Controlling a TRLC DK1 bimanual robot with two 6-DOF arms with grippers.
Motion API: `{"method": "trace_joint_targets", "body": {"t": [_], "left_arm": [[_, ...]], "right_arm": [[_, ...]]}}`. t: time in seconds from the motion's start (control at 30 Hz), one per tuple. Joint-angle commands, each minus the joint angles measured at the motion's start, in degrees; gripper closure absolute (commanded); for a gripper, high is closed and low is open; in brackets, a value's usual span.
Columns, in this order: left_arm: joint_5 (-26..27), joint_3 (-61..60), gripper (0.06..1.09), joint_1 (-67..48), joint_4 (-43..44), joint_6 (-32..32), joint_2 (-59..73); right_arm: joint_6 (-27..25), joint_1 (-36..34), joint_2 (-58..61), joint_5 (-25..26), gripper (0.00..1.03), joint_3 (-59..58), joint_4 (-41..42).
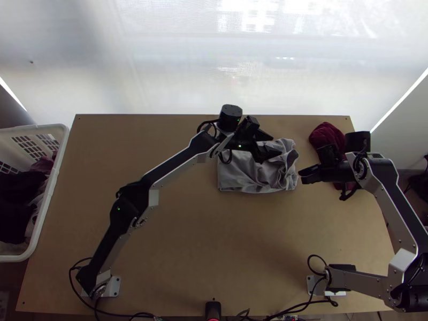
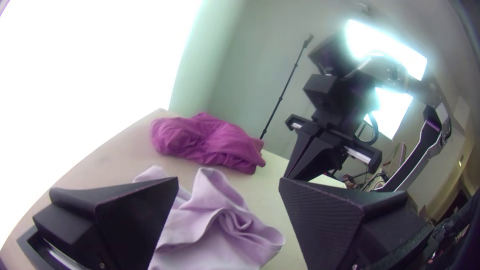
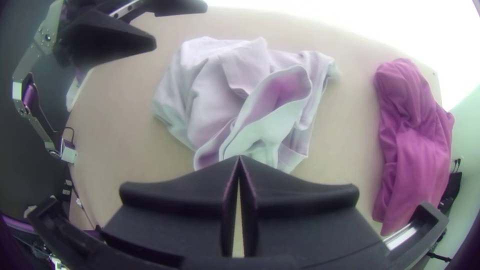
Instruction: Fold the t-shirt
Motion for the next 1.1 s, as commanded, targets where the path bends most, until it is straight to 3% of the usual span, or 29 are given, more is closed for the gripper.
{"method": "trace_joint_targets", "body": {"t": [0.0, 0.1, 0.37, 0.53, 0.83, 1.07], "left_arm": [[-0.6, -6.4, 0.19, 6.3, -11.2, 4.2, -6.1], [-0.5, -7.6, 0.31, 9.2, -20.7, 8.1, -5.4], [0.9, -13.1, 0.88, 12.8, -22.9, 7.7, -4.7], [2.4, -13.0, 1.02, 12.6, -24.3, 4.7, -3.3], [4.7, -12.4, 1.03, 10.8, -27.4, 1.6, -2.8], [4.4, -12.0, 1.05, 7.7, -27.5, 2.0, -0.1]], "right_arm": [[2.2, 3.7, 0.9, 0.0, 1.0, 1.1, 1.6], [2.9, 6.6, 3.2, 0.0, 1.0, 3.3, 2.0], [2.9, 12.1, 12.4, -0.3, 1.0, 9.0, 3.9], [3.7, 15.3, 17.6, -1.4, 1.0, 11.8, 6.7], [5.6, 16.4, 26.9, -6.4, 1.0, 15.6, 11.7], [6.1, 13.3, 31.3, -11.3, 1.0, 15.1, 12.8]]}}
